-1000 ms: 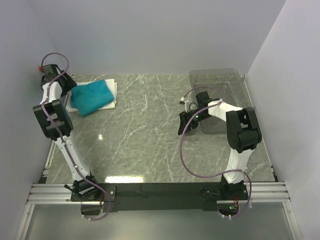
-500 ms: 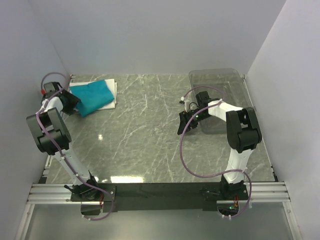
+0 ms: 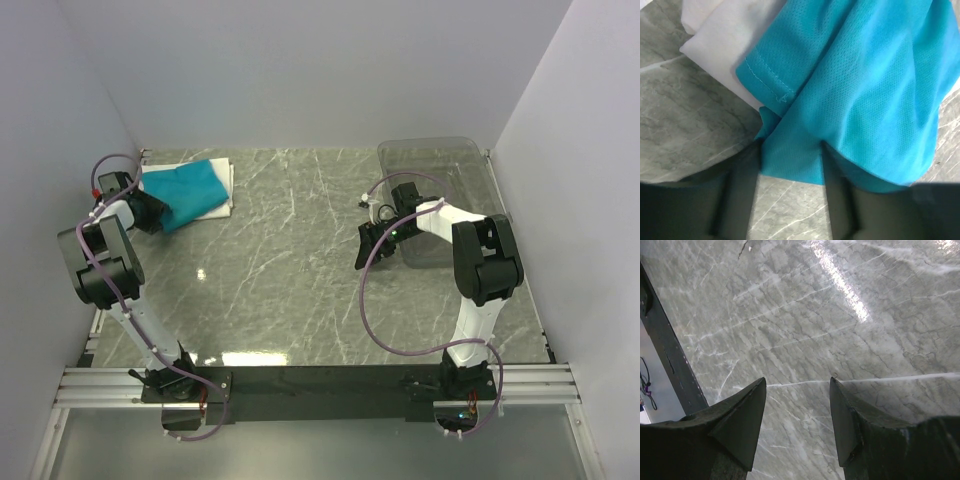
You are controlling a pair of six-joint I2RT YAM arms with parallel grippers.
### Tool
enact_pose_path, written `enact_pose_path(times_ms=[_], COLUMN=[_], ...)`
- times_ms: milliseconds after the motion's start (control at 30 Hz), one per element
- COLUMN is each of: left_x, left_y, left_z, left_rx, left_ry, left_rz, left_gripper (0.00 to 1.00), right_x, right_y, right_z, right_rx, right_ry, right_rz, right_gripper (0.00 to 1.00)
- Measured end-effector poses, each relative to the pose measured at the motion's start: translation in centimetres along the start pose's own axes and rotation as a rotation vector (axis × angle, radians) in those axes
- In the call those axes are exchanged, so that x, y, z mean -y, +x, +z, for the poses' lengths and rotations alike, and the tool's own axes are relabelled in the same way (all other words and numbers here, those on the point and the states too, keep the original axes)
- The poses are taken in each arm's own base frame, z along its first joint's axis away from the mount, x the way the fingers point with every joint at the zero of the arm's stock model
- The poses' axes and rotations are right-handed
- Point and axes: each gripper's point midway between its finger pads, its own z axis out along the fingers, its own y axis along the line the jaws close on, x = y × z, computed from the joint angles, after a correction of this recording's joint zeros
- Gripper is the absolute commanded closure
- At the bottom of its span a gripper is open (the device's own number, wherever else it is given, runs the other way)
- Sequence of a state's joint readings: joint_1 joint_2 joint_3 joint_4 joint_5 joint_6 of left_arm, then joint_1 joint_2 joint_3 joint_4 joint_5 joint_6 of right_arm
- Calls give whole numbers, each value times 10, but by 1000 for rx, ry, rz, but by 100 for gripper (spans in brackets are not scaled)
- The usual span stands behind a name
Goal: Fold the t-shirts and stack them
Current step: Neatly place the folded tshirt to the corner
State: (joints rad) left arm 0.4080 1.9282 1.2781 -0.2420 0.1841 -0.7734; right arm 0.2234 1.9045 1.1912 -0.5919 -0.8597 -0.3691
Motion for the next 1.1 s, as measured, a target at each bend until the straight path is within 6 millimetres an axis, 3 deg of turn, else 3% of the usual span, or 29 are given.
enact_pose_path(times_ms=[167, 267, 433, 500, 633, 700, 733, 833, 1000, 1100], left_x=[-3, -4, 3, 9, 15, 12, 9, -3, -20, -23], left_y=[3, 2, -14, -26, -40, -40, -39, -31, -21, -20], left_z=[2, 1, -10, -16, -24, -24, -22, -15, -15, -30], left_rx=[-3, -3, 14, 38, 63, 54, 43, 2, -32, -16], left_ry=[-2, -10, -43, -52, -59, -69, -76, -108, -148, -145], left_rz=[-3, 18, 103, 154, 240, 267, 285, 315, 323, 309], left_gripper=[84, 94, 98, 96, 82, 76, 66, 50, 40, 38], right_x=[0, 0, 0, 0, 0, 0, 0, 0, 0, 0], right_y=[0, 0, 0, 0, 0, 0, 0, 0, 0, 0], right_z=[0, 0, 0, 0, 0, 0, 0, 0, 0, 0], right_rx=[0, 0, 0, 0, 0, 0, 0, 0, 0, -1], right_ry=[0, 0, 0, 0, 0, 0, 0, 0, -1, -1], right_rz=[-1, 0, 0, 0, 0, 0, 0, -1, -7, -9], right_gripper=[39, 39, 39, 39, 39, 39, 39, 39, 39, 39])
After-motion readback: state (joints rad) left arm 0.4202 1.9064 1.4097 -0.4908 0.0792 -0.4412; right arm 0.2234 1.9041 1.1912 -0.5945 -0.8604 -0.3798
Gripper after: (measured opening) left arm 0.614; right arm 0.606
